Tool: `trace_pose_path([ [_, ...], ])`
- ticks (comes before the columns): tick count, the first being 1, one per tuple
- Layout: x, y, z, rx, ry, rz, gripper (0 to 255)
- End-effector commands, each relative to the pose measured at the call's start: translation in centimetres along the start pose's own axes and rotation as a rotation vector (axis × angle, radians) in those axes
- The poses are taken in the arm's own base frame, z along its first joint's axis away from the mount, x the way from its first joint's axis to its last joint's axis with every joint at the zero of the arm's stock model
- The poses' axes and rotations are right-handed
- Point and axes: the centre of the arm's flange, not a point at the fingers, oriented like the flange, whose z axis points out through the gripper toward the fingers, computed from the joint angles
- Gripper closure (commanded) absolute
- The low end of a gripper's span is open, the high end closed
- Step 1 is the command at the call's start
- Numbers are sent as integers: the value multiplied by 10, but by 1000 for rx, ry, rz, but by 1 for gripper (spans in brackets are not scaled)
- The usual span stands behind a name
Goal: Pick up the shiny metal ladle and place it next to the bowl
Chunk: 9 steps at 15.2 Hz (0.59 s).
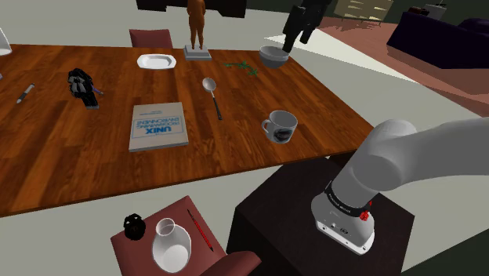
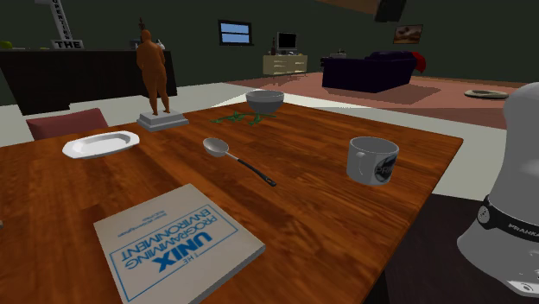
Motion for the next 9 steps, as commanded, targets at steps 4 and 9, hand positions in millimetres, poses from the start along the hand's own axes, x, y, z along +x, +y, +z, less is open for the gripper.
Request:
trace_pose_path([
  [4, 29, -12, 28, -8, -17, 54, 0],
  [9, 78, -27, 75, -21, -45, 144, 0],
])
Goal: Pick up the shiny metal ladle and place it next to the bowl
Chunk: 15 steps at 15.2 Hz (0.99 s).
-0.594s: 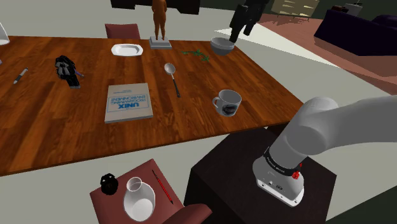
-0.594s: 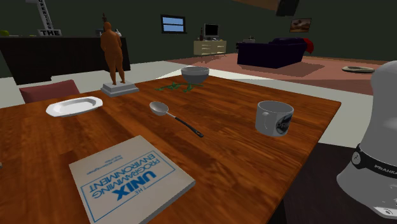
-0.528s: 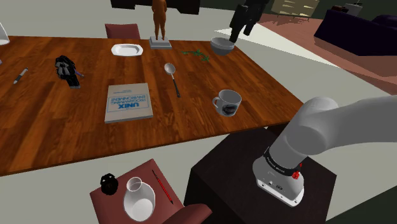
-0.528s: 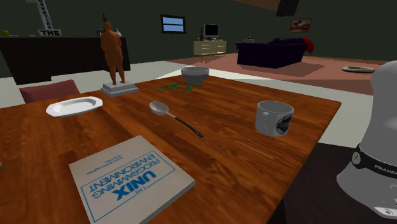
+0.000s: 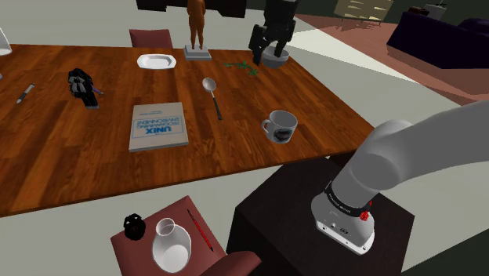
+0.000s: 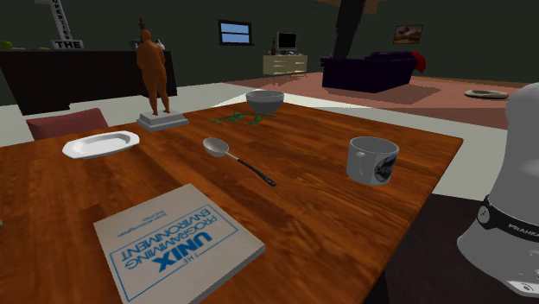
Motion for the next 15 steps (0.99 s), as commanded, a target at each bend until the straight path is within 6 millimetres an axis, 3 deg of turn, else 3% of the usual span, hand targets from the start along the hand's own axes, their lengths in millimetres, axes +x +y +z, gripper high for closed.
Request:
trace_pose_path([
  [1, 21, -9, 19, -5, -10, 38, 0],
  [15, 157, -42, 154, -41, -90, 290, 0],
])
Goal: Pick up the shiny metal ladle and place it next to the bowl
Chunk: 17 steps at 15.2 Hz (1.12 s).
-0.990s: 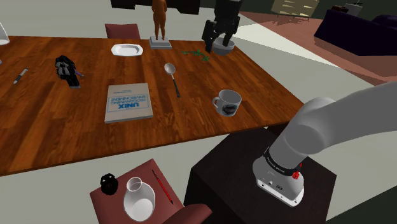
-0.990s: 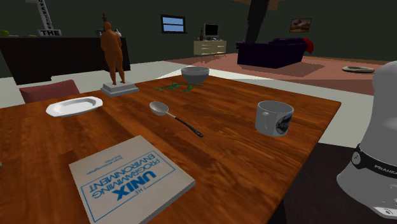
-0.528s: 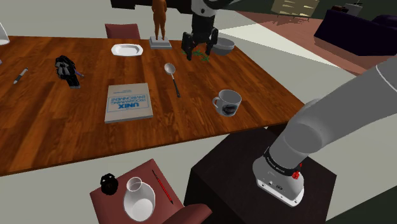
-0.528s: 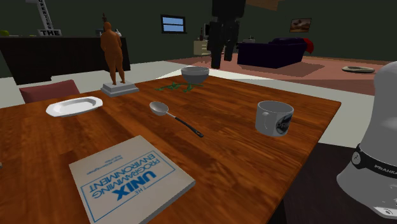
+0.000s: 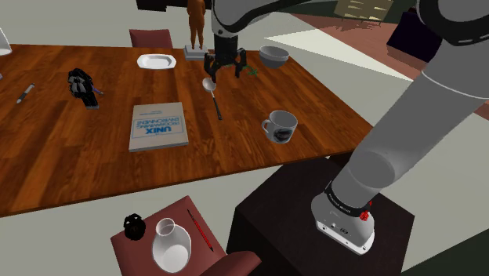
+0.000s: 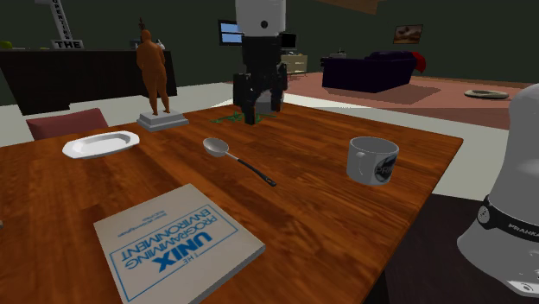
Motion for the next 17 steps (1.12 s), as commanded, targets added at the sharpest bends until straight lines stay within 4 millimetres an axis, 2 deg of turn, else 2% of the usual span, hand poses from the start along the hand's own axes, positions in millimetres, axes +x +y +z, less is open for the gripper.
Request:
trace_pose_path([
  [1, 19, -9, 22, -5, -11, 38, 0],
  [8, 85, -30, 86, -23, -50, 160, 0],
  [15, 84, -29, 123, -23, -50, 160, 0],
  [17, 83, -29, 126, -23, -50, 160, 0],
])
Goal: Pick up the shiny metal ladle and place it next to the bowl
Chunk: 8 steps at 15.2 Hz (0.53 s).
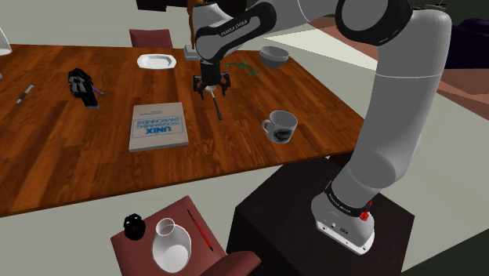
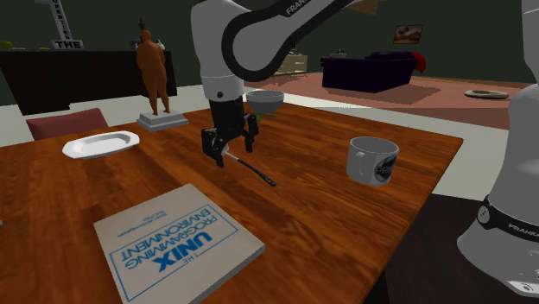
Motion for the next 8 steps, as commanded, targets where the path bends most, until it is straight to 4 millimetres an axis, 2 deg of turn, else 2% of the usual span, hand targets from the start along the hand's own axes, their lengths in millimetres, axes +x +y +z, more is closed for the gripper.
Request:
trace_pose_path([
  [1, 0, 0, 2, 0, 0, 0, 0],
  [6, 0, 0, 2, 0, 0, 0, 0],
  [7, 0, 0, 2, 0, 0, 0, 255],
  [8, 0, 0, 2, 0, 0, 0, 255],
])
